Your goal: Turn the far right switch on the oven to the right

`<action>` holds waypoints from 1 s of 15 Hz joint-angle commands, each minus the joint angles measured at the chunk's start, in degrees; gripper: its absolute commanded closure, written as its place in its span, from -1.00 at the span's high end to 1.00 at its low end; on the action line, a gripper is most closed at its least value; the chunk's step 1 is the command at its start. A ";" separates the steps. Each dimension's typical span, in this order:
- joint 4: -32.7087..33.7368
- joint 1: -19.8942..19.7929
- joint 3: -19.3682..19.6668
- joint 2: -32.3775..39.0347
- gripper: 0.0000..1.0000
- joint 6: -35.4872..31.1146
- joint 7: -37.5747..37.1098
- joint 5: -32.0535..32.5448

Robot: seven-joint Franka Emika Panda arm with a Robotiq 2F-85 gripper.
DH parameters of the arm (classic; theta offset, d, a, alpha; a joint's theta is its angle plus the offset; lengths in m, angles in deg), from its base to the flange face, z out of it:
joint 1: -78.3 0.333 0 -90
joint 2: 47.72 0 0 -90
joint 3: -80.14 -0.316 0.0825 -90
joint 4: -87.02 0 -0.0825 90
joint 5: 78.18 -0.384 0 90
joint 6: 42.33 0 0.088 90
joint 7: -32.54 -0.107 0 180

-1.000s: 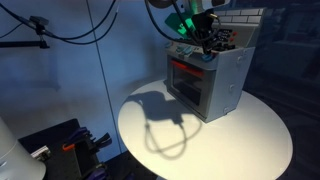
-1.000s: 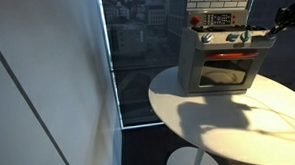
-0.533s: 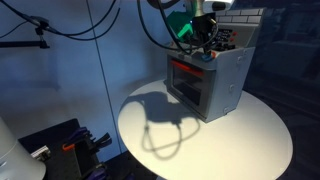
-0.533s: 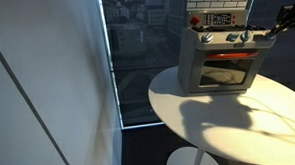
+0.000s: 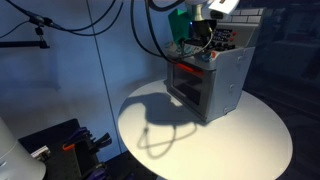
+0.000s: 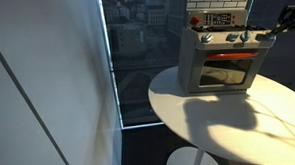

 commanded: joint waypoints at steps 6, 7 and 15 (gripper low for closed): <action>-1.25 -0.95 -0.38 -3.75 -0.92 0.19 5.46 -19.04; -1.44 -0.98 -0.34 -3.82 -0.92 0.15 6.11 -20.80; -2.51 -0.79 -0.08 -4.24 -0.76 -0.05 9.71 -26.13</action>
